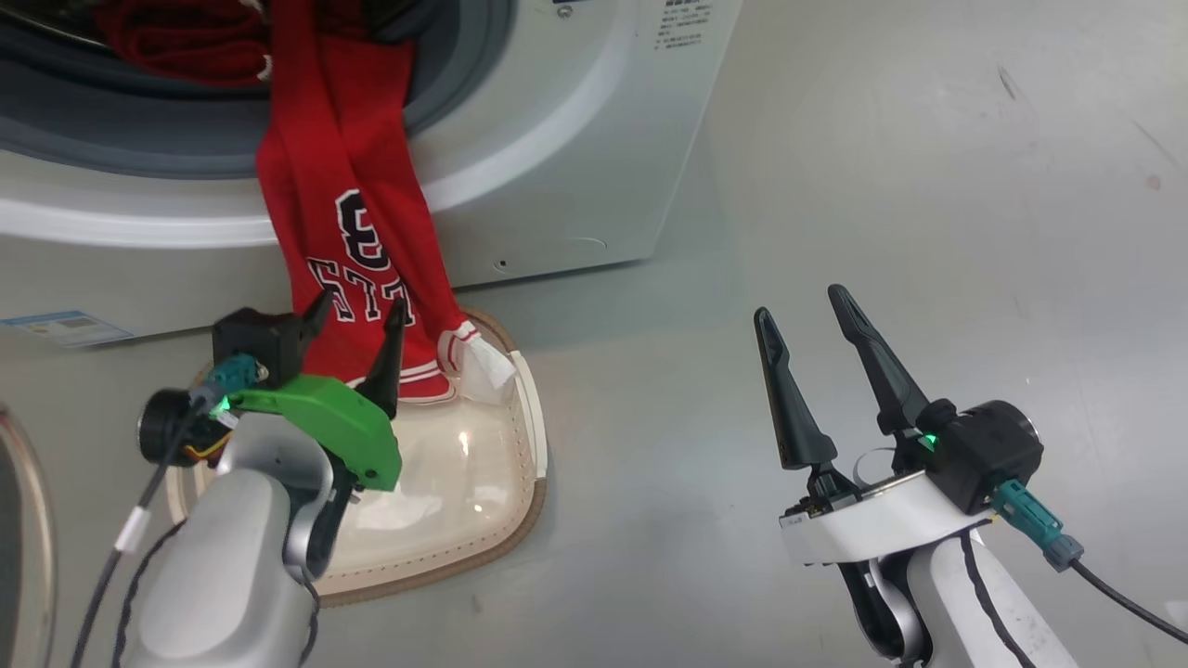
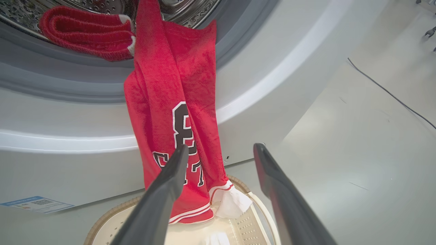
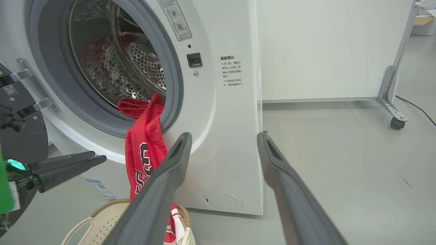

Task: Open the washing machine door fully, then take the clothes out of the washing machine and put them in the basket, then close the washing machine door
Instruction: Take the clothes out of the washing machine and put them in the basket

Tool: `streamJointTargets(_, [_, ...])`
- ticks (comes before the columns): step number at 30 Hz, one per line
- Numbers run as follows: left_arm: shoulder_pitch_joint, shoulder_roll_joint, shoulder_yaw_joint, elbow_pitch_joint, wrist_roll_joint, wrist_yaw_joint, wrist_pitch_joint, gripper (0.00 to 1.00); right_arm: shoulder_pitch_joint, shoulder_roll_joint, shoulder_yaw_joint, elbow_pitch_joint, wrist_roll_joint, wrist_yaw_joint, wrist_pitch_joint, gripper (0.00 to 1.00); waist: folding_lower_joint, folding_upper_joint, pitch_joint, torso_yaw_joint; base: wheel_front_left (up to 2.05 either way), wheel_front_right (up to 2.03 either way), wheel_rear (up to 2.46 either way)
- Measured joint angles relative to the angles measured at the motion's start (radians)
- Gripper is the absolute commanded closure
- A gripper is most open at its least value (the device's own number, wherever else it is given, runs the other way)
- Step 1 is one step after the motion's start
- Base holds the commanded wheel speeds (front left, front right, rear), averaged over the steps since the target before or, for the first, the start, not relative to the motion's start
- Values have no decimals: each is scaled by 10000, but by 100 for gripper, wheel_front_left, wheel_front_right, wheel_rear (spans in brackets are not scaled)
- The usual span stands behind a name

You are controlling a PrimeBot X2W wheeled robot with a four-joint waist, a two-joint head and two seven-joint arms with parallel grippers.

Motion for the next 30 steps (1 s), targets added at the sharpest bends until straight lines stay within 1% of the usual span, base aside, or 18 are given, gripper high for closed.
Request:
streamJointTargets(2, [-436,199,31,314,-8,-75,332,0,-193,-4,102,-17,94,0,0,0,0,0,270,-157,0,0,0])
streamJointTargets(5, [-1047,485,245,702,-10,-75,677,0,-413,-12,297,-35,219,0,0,0,0,0,653,-406,0,0,0])
streamJointTargets(12, [-2057,959,663,1651,-186,-82,1346,0,-854,-17,570,-36,629,-12,0,0,0,0,1357,-1082,0,0,0])
streamJointTargets(13, [-2576,1156,849,2104,-251,-77,1452,0,-1020,-17,621,-29,690,-98,0,0,1,0,1659,-1451,0,0,0])
streamJointTargets(19, [-3242,1227,1011,2669,-249,-54,1452,0,-1156,-17,690,-75,936,-115,0,0,0,0,1999,-1789,0,0,0])
streamJointTargets(26, [-3827,1375,1193,3099,-153,288,1225,0,-1299,-15,767,-90,938,-115,0,0,1,0,2225,-1914,0,0,0])
streamJointTargets(27, [-3876,1379,1214,3175,-153,318,1172,13,-1337,-15,790,-90,938,-117,0,0,1,0,2242,-1924,0,0,0])
streamJointTargets(28, [-3918,1381,1227,3256,-140,385,1106,55,-1356,-15,807,-90,938,-117,0,0,1,0,2256,-1932,0,0,0])
streamJointTargets(30, [-3993,1384,1221,3400,-77,385,1051,100,-1361,-13,834,-86,938,-117,0,0,1,0,2279,-1942,0,0,0])
